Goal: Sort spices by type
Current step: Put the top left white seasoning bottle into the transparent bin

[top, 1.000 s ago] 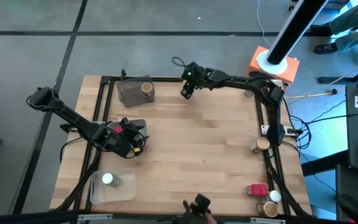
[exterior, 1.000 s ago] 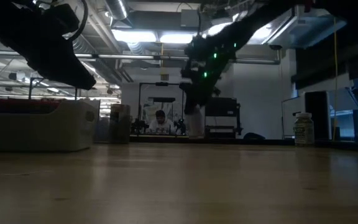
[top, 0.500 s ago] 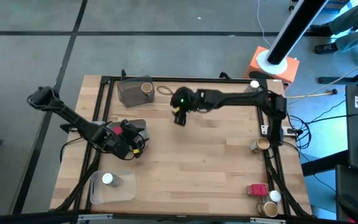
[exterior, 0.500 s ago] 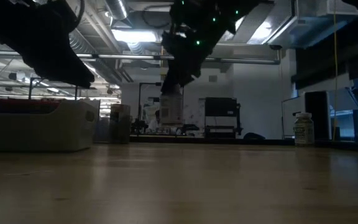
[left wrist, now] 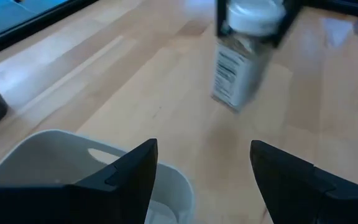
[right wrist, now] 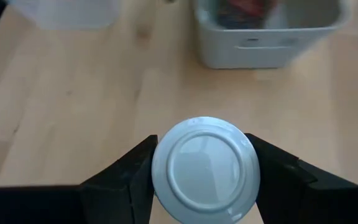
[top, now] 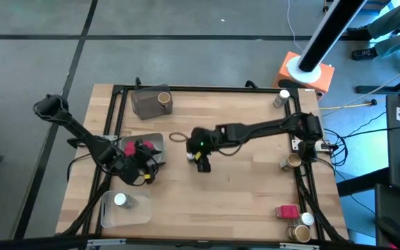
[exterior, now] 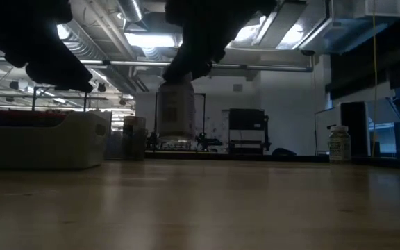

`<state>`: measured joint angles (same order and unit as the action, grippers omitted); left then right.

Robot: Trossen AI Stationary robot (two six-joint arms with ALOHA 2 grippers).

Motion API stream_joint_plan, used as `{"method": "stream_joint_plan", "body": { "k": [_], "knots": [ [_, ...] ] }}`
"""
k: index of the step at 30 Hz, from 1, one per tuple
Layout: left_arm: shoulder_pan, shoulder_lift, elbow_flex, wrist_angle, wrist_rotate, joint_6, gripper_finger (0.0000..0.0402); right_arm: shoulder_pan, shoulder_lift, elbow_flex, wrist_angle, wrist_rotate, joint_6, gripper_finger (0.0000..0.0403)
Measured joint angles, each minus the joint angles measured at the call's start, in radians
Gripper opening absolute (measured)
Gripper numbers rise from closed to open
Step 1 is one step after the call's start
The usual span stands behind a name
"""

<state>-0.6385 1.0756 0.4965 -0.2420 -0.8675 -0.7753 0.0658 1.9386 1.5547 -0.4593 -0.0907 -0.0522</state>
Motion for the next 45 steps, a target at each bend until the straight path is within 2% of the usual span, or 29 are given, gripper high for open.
{"method": "stream_joint_plan", "body": {
  "k": [10, 20, 28, 33, 39, 42, 45],
  "knots": [
    [-0.017, 0.0, 0.0, -0.001, 0.001, -0.002, 0.0241, 0.101, 0.062, 0.0, 0.04, -0.001, 0.046, 0.0206],
    [-0.017, 0.0, 0.0, -0.003, 0.001, 0.029, 0.0241, 0.124, 0.104, 0.0, 0.085, 0.006, 0.073, 0.0207],
    [-0.016, 0.0, 0.0, -0.005, 0.002, 0.047, 0.0241, 0.125, 0.107, 0.001, 0.112, 0.033, 0.098, 0.0276],
    [-0.014, 0.0, 0.0, -0.002, 0.001, 0.046, 0.0241, 0.126, 0.061, 0.001, 0.065, 0.038, 0.1, 0.0301],
    [-0.013, 0.0, 0.0, 0.0, 0.0, 0.041, 0.0241, 0.154, -0.041, 0.0, -0.063, 0.061, 0.106, 0.0306],
    [0.001, 0.0, 0.0, 0.04, -0.003, 0.053, 0.0242, 0.181, -0.089, 0.001, -0.148, 0.115, 0.134, 0.0307],
    [0.027, 0.0, 0.0, 0.127, 0.028, 0.118, 0.0251, 0.216, -0.104, 0.001, -0.226, 0.22, 0.165, 0.0307]
  ]
}}
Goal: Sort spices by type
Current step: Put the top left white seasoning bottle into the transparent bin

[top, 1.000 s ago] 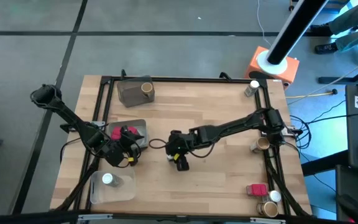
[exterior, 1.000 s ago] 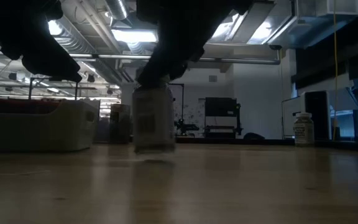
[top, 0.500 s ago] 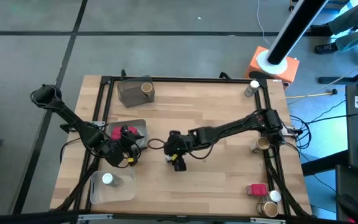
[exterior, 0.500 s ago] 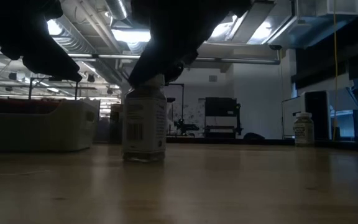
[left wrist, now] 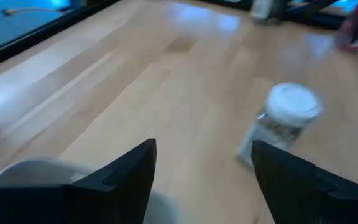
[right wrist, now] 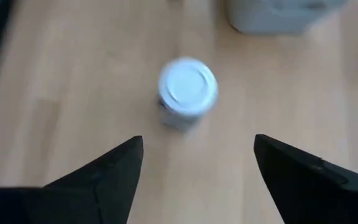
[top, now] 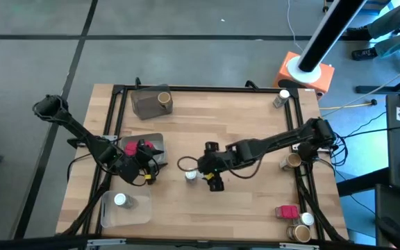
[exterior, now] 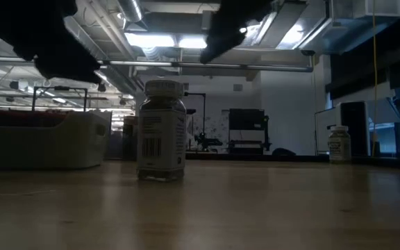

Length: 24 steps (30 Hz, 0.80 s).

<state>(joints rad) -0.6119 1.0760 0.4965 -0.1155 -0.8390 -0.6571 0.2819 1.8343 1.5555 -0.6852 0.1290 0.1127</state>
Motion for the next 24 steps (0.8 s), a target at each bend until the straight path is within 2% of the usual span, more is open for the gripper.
{"method": "stream_joint_plan", "body": {
  "k": [4, 7, 11, 16, 24],
  "knots": [
    [0.053, 0.0, 0.0, 0.117, 0.127, 0.096, 0.0283, 0.045, -0.001, -0.038, -0.033, 0.136, 0.046, 0.0307],
    [0.1, 0.001, 0.0, 0.189, 0.233, 0.133, 0.0309, 0.061, 0.001, -0.105, -0.03, 0.155, 0.095, 0.0307],
    [0.136, 0.033, 0.001, 0.299, 0.301, 0.215, 0.033, 0.065, 0.001, -0.197, -0.004, 0.181, 0.167, 0.0308],
    [0.171, 0.15, 0.071, 0.343, 0.383, 0.314, 0.0331, 0.065, 0.001, -0.315, 0.06, 0.227, 0.252, 0.0308],
    [0.219, 0.361, 0.223, 0.334, 0.474, 0.444, 0.0327, 0.065, 0.001, -0.434, 0.12, 0.231, 0.343, 0.0308]
  ]
}}
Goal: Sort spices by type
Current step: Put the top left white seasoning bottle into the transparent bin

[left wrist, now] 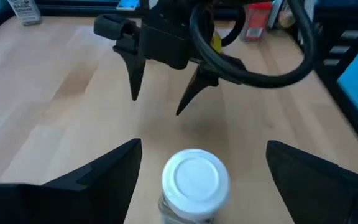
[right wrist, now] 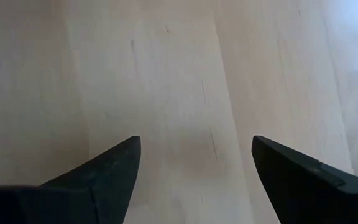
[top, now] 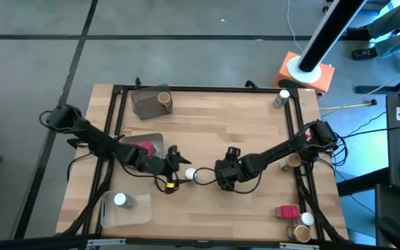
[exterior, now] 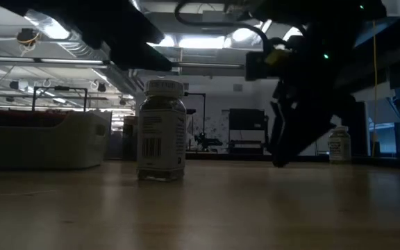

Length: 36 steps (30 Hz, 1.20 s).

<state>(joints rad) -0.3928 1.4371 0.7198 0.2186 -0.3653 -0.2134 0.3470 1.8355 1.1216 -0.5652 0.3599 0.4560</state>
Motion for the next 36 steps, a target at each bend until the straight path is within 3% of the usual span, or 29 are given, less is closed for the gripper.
{"method": "stream_joint_plan", "body": {
  "k": [16, 21, 27, 36],
  "knots": [
    [0.072, 0.152, 0.042, -0.001, 0.172, 0.006, 0.0319, 0.0, 0.0, -0.077, 0.098, 0.014, 0.037, 0.0308],
    [0.079, 0.165, 0.042, -0.001, 0.171, 0.014, 0.0279, 0.0, 0.0, -0.078, 0.109, 0.035, 0.037, 0.0308],
    [0.08, 0.165, 0.042, -0.001, 0.17, 0.04, 0.0192, 0.0, 0.0, -0.078, 0.115, 0.05, 0.034, 0.0308],
    [0.049, 0.13, 0.079, -0.091, 0.159, 0.046, 0.0187, 0.0, 0.0, -0.078, 0.123, 0.059, 0.034, 0.0308]
  ]
}}
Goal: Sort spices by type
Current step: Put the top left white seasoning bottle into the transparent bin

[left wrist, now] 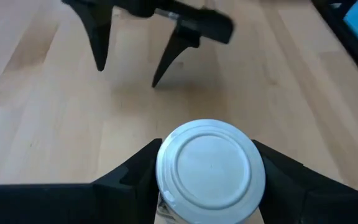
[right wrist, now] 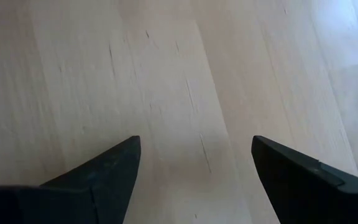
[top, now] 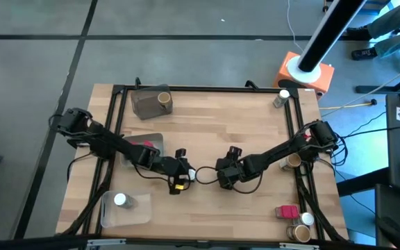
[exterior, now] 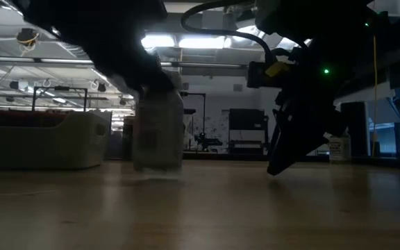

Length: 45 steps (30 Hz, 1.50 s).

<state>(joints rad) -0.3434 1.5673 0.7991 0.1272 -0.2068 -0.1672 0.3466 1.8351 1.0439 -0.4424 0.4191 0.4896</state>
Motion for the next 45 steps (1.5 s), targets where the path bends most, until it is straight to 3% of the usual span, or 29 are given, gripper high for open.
{"method": "stream_joint_plan", "body": {
  "k": [13, 19, 30, 35, 45],
  "knots": [
    [-0.191, -0.245, 0.123, -0.403, -0.096, -0.143, 0.0189, 0.0, 0.0, 0.0, 0.019, -0.002, 0.0, 0.0308],
    [-0.277, -0.348, 0.13, -0.493, -0.17, -0.234, 0.0189, 0.0, 0.0, 0.0, 0.047, -0.001, 0.0, 0.0308],
    [-0.427, -0.487, 0.13, -0.731, -0.172, -0.589, 0.0188, -0.008, 0.0, 0.0, 0.061, -0.002, 0.002, 0.0308],
    [-0.51, -0.49, 0.129, -0.803, -0.178, -0.735, 0.0189, -0.023, 0.0, 0.0, 0.085, -0.011, 0.003, 0.0308],
    [-0.625, -0.395, 0.086, -0.846, -0.305, -0.903, 0.019, -0.045, 0.001, 0.0, 0.133, -0.02, 0.001, 0.0308]
  ]
}}
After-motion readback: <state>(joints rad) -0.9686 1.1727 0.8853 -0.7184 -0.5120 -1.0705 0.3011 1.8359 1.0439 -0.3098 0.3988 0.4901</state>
